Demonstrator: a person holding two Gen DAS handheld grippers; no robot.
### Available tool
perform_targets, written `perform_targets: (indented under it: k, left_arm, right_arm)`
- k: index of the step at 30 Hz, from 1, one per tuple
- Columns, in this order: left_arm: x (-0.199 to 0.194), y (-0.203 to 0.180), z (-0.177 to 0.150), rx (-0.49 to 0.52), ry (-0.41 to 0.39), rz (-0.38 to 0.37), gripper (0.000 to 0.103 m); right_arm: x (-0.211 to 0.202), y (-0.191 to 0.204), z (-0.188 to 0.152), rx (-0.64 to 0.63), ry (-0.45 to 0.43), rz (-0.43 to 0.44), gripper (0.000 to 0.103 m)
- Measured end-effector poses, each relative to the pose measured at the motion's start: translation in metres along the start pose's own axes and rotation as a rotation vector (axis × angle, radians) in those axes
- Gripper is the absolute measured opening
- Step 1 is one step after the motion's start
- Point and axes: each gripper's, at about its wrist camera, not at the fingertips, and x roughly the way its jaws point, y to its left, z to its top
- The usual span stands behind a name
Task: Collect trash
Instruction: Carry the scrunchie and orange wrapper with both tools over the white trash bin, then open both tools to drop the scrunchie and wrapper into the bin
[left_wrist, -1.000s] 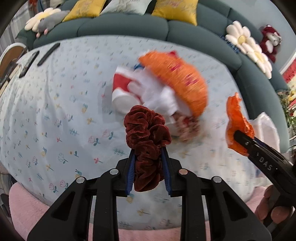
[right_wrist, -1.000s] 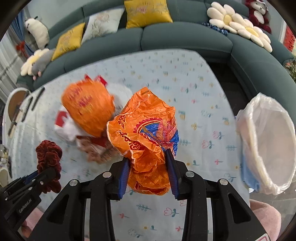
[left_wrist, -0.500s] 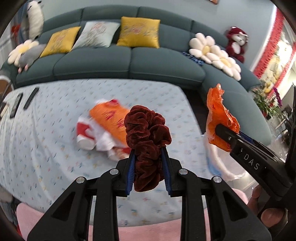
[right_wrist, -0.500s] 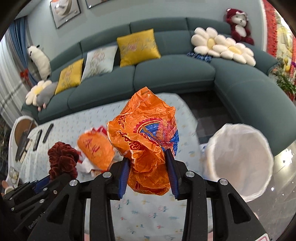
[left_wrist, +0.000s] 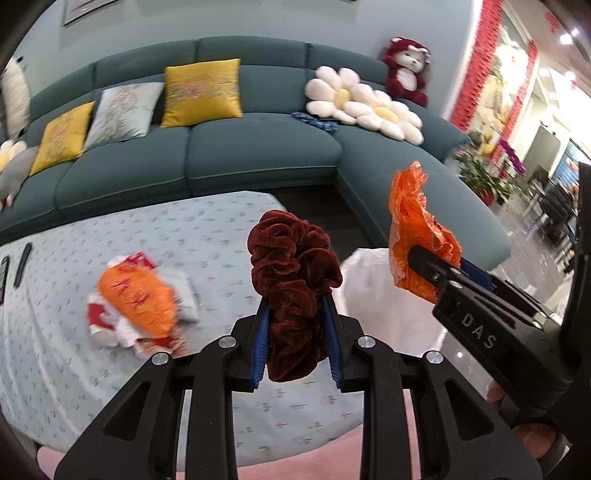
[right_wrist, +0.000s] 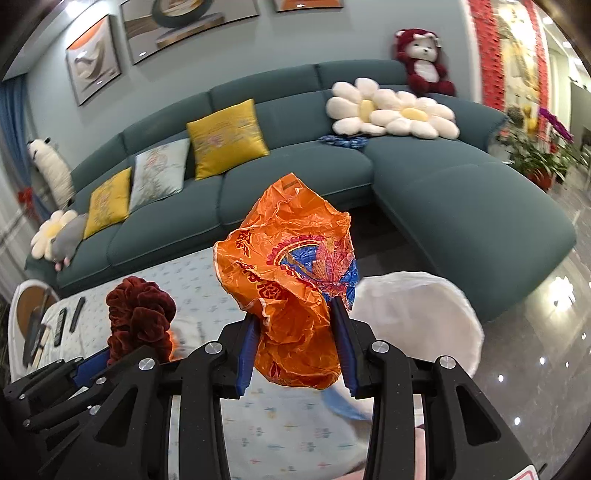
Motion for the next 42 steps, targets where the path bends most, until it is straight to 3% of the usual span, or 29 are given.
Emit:
perform_targets:
  k: [13,29,31,33,35,37,42]
  left_arm:
    - [0.045,-0.075,0.012,0.104,0.045,-0.088,0.027]
    - [0.104,-0.111,0.018,0.134,0.139,-0.119,0.03]
    - [0.109,-0.112,0.02,0.127,0.142,-0.117,0.034]
    - [0.112,-0.11,0.022,0.109,0.14,-0.103,0.052]
    - [0.112,-0.106,0.024,0.093,0.131,-0.09,0.058]
    - [0.112,-0.101,0.025,0.084,0.131,-0.085,0.059]
    - [0.108,-0.089,0.026,0.055,0.133,-0.076,0.059]
  right_arm:
    - [0.014,-0.089,-0.003,0.121,0.017,-0.099,0.036]
    - [0.049,-0.14,-0.011,0.19,0.073,-0.149,0.038]
    - [0.053,-0.14,-0.01,0.193,0.075,-0.152,0.042]
    - [0.056,-0.14,-0.01,0.197,0.077,-0.153,0.046]
    - [0.058,-0.14,-0.009,0.2,0.078,-0.154,0.049]
    - [0.059,-0.14,-0.008,0.203,0.075,-0.157,0.055]
    - [0.056,-0.135,-0.009,0.199,0.071,-0.154,0.056]
